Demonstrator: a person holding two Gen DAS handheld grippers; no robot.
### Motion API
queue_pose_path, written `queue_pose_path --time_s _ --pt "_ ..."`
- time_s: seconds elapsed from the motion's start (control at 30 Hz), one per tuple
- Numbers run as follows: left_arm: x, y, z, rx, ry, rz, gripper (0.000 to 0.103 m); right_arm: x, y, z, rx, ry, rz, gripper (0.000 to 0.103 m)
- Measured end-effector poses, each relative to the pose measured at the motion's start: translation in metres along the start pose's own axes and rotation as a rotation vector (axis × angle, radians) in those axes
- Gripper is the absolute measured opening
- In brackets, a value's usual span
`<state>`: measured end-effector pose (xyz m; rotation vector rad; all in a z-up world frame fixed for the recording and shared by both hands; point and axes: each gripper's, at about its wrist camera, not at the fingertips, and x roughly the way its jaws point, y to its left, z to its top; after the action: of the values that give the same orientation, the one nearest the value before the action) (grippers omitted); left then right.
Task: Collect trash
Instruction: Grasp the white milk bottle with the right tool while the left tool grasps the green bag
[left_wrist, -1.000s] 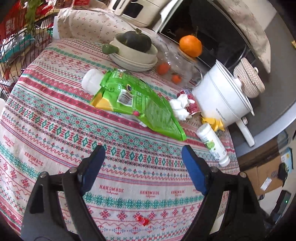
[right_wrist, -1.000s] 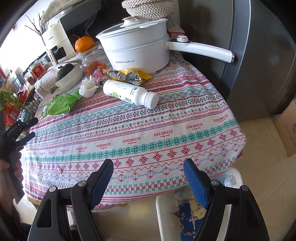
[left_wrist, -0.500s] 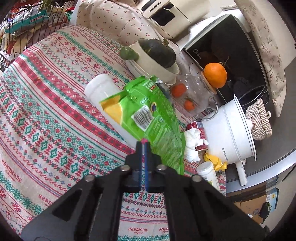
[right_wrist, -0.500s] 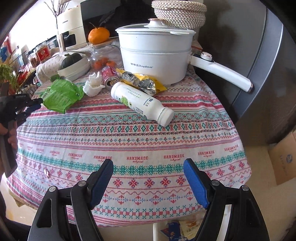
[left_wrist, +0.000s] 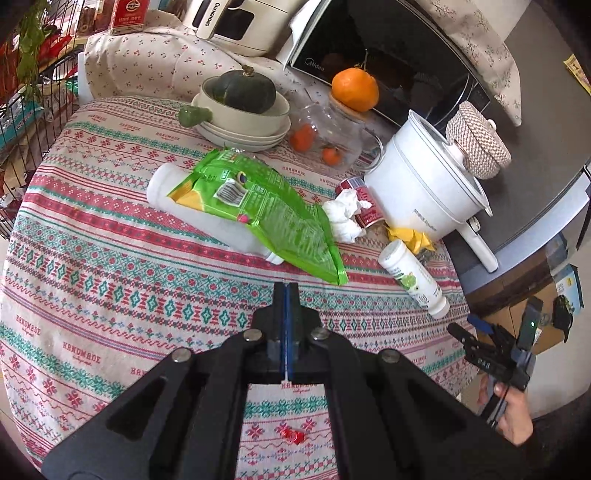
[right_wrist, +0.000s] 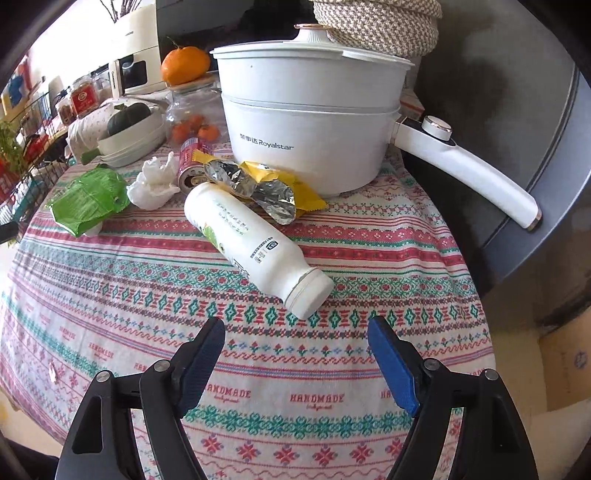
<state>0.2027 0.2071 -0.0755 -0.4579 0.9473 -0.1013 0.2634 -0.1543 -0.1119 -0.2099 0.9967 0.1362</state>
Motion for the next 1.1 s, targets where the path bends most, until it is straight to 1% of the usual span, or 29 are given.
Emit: queue_pose_path --time_s 0.1,0.13,0.2,0.23,0.27,0.3,0.33,0.37,0.4,0.53,0.6,0.67,0.73,0.8,0.87,0.93,0.97,1.0,1.1 --pt "-0.01 0.001 -0.006 0.053 0.023 0.002 0.0 0.016 -0.001 0.006 -0.05 0.003 0.017 0.081" --pt "-0.014 0.002 -0.008 0.065 0.029 -0.005 0.0 0.021 -0.001 0.007 -0.063 0.007 0.021 0.081" --pt "-0.017 0.006 -0.012 0.059 0.048 -0.041 0.0 0.032 -0.002 0.008 -0.085 0.016 0.026 0.081" --pt "-0.017 0.011 -0.014 0.041 0.044 -0.058 0.002 0.036 -0.002 0.009 -0.092 0.019 0.028 0.081" --pt "-0.016 0.014 -0.015 0.024 0.033 -0.055 0.008 0.041 -0.003 0.009 -0.1 0.02 0.031 0.081" --pt "-0.013 0.017 -0.014 0.012 0.03 -0.044 0.033 0.044 -0.003 0.01 -0.109 0.016 0.035 0.081" --pt "-0.01 0.019 -0.012 -0.004 0.017 -0.028 0.063 0.046 -0.003 0.01 -0.115 0.01 0.038 0.081" --pt "-0.009 0.021 -0.01 -0.025 -0.01 -0.016 0.072 0.049 -0.003 0.011 -0.122 0.001 0.044 0.081" --pt "-0.007 0.023 -0.007 -0.045 -0.03 -0.015 0.074 0.05 -0.002 0.011 -0.128 -0.005 0.051 0.081" --pt "0.013 0.026 0.01 -0.155 -0.06 -0.038 0.074 0.057 0.0 0.011 -0.158 -0.021 0.067 0.079" --pt "0.025 0.028 0.016 -0.213 -0.069 -0.037 0.074 0.06 0.002 0.012 -0.176 -0.022 0.07 0.075" --pt "0.038 0.03 0.019 -0.264 -0.077 -0.029 0.069 0.062 0.002 0.013 -0.189 -0.026 0.077 0.072" --pt "0.049 0.032 0.023 -0.31 -0.083 -0.023 0.059 0.063 0.002 0.014 -0.198 -0.033 0.088 0.07" --pt "0.058 0.035 0.025 -0.352 -0.091 -0.019 0.054 0.063 0.002 0.015 -0.204 -0.039 0.103 0.066" --pt "0.065 0.038 0.026 -0.393 -0.098 -0.018 0.044 0.062 0.001 0.015 -0.206 -0.044 0.113 0.065" --pt "0.071 0.04 0.026 -0.428 -0.093 -0.024 0.026 0.062 0.0 0.014 -0.202 -0.05 0.122 0.065" --pt "0.073 0.041 0.026 -0.438 -0.093 -0.027 0.022 0.062 -0.001 0.013 -0.197 -0.055 0.13 0.064" --pt "0.074 0.04 0.026 -0.442 -0.094 -0.027 0.014 0.061 -0.002 0.012 -0.192 -0.058 0.139 0.062" --pt "0.073 0.035 0.027 -0.412 -0.1 -0.017 0.009 0.055 -0.005 0.006 -0.185 -0.063 0.172 0.057"
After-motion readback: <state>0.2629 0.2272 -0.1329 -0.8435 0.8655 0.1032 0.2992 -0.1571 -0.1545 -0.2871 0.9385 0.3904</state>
